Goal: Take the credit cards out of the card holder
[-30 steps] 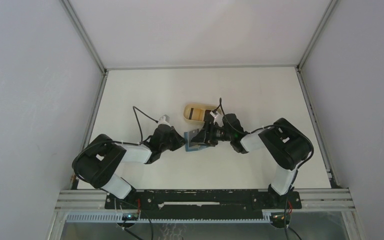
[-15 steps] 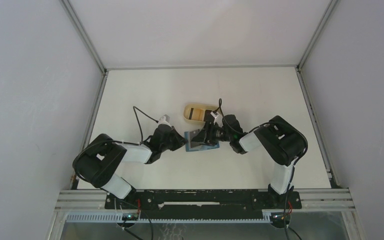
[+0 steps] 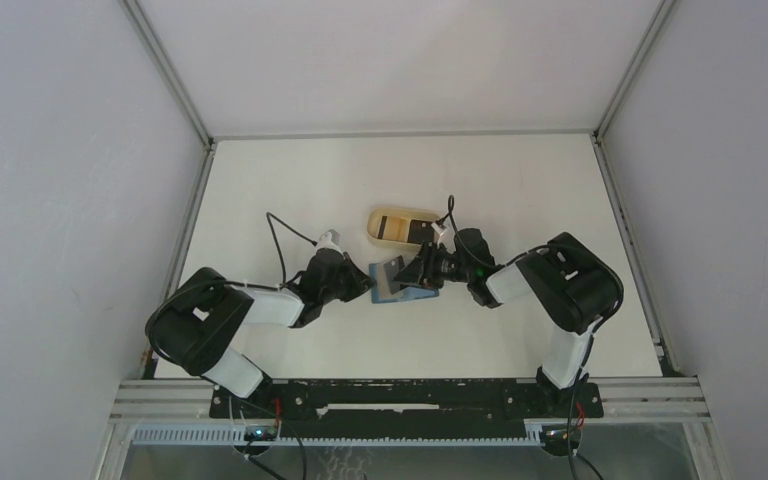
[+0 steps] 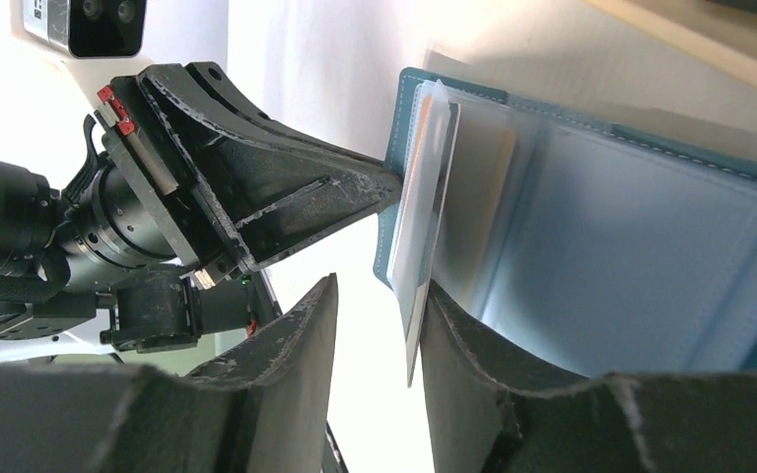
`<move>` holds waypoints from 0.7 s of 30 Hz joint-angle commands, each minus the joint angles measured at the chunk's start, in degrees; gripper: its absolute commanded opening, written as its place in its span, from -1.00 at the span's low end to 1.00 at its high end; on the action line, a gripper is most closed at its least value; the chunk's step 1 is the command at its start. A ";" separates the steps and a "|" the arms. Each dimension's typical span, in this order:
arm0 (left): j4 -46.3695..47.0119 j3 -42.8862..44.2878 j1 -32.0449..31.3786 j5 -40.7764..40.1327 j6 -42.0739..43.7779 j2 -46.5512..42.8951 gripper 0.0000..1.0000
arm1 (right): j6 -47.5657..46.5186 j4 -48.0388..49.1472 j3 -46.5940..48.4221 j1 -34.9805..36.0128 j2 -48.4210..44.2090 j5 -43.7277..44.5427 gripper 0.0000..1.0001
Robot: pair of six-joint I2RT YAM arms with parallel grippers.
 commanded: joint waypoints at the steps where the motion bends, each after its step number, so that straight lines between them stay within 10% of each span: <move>1: -9.65 -2.75 -0.48 -0.19 2.49 2.30 -1.00 | -1.55 2.64 -0.61 -1.02 -2.53 -1.16 -0.15; 17: -9.61 -3.02 -0.46 -0.19 2.57 2.24 -1.00 | -4.08 0.29 -2.99 -2.88 -4.84 -1.35 -0.29; 21: -9.62 -3.02 -0.46 -0.19 2.57 2.13 -1.00 | -4.92 -0.66 -3.97 -3.77 -5.33 -1.44 -0.59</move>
